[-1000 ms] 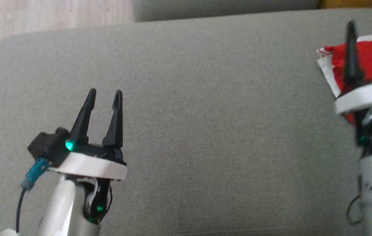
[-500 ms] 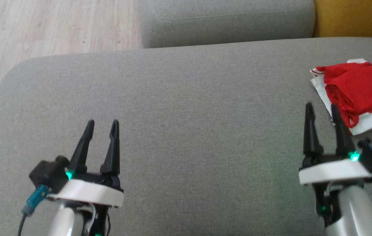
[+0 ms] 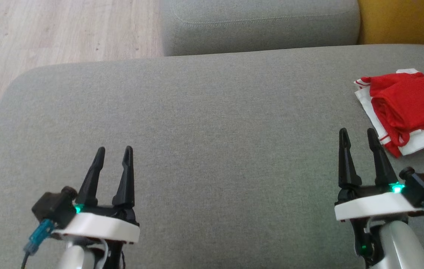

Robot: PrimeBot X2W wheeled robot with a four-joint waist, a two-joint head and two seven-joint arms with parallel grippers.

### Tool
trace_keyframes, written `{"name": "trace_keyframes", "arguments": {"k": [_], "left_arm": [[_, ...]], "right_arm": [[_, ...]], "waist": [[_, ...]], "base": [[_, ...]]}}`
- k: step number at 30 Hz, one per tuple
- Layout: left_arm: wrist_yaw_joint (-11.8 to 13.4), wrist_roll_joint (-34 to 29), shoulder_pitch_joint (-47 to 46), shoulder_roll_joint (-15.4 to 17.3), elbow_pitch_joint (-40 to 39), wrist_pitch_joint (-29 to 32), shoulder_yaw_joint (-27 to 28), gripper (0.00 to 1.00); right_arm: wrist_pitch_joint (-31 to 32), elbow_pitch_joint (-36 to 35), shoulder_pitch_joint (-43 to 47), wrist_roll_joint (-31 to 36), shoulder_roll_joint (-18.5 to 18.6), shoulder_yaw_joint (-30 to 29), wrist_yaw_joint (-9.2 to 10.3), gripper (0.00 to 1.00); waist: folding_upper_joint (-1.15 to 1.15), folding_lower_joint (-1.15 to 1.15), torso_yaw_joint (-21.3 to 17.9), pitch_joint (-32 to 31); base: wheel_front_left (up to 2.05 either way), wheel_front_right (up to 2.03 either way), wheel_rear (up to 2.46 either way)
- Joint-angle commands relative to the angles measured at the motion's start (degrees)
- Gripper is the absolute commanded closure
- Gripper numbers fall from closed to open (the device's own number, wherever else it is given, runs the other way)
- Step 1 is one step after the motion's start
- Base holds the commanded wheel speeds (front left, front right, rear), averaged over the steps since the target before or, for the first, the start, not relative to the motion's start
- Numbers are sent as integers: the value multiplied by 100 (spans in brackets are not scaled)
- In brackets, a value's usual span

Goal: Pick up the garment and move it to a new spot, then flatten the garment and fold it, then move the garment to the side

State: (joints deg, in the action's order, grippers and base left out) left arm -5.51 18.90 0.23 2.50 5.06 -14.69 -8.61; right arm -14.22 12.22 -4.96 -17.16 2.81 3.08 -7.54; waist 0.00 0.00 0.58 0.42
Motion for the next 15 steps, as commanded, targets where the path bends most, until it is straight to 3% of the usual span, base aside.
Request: {"name": "trace_keyframes", "arguments": {"k": [1, 15], "left_arm": [[47, 110, -221, 38, -225, -31, 174, 0], [225, -18, -281, 38, -147, -31, 151, 0]], "right_arm": [[-76, -229, -106, -17, 8, 138, 5, 0], [-77, -323, -82, -188, 7, 143, 5, 0]], "waist": [[0, 0, 0, 4], [0, 0, -35, 22]], "base": [[0, 0, 0], [0, 0, 0]]}}
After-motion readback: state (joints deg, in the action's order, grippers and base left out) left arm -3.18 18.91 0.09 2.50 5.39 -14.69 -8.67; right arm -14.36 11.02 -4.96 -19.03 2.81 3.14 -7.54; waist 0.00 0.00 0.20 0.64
